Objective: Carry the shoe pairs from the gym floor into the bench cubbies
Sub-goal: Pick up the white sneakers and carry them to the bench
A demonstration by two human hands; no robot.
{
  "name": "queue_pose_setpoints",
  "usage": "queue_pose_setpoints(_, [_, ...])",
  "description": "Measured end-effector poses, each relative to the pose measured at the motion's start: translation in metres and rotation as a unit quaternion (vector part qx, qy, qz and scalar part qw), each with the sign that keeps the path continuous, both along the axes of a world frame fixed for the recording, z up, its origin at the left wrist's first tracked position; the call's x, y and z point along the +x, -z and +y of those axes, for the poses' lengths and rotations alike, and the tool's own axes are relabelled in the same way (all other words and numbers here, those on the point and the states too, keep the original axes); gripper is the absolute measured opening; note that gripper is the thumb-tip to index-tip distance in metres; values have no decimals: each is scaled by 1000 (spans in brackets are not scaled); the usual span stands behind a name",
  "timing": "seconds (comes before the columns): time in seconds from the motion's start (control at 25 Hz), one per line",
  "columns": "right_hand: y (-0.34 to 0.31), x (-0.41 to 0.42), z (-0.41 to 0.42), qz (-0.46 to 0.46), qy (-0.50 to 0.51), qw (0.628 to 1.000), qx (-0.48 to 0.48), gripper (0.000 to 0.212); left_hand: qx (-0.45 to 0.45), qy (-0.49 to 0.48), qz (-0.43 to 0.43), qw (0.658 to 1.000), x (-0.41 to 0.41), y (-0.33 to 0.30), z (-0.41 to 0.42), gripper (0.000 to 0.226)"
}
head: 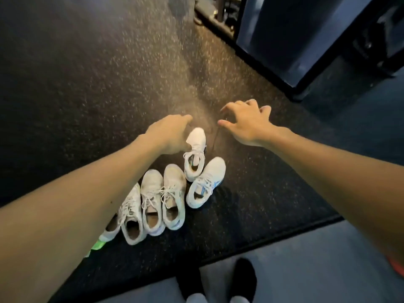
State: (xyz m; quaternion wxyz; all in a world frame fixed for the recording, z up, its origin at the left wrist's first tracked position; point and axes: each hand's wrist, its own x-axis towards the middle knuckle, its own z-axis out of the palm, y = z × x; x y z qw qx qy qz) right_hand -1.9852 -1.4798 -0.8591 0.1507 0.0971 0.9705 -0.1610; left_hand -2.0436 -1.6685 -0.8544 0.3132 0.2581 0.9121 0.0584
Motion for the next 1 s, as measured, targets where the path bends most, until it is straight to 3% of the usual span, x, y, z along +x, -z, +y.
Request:
queue_pose_setpoints(0.28, [193,45,-34,-71,-22,995,-68,36,-29,26,-28,999,21,210,-12,58])
queue_pose_setpoints(0.52, [315,103,-73,-121,3,971,-204,35,-33,37,-68,996,61,347,-21,44])
queue_pose_setpoints(0.72, [362,131,-105,-144,45,963,-224,27,9,43,23,999,77,381,-18,51])
queue_pose_setpoints(0.88, [374,138,-136,-177,2,976,-129,52,-10,10,46,999,78,384,-15,51])
queue_pose_setpoints(1.0, [384,139,-151,-203,57,973,-93,63,-58,29,70,995,73,386,-5,46])
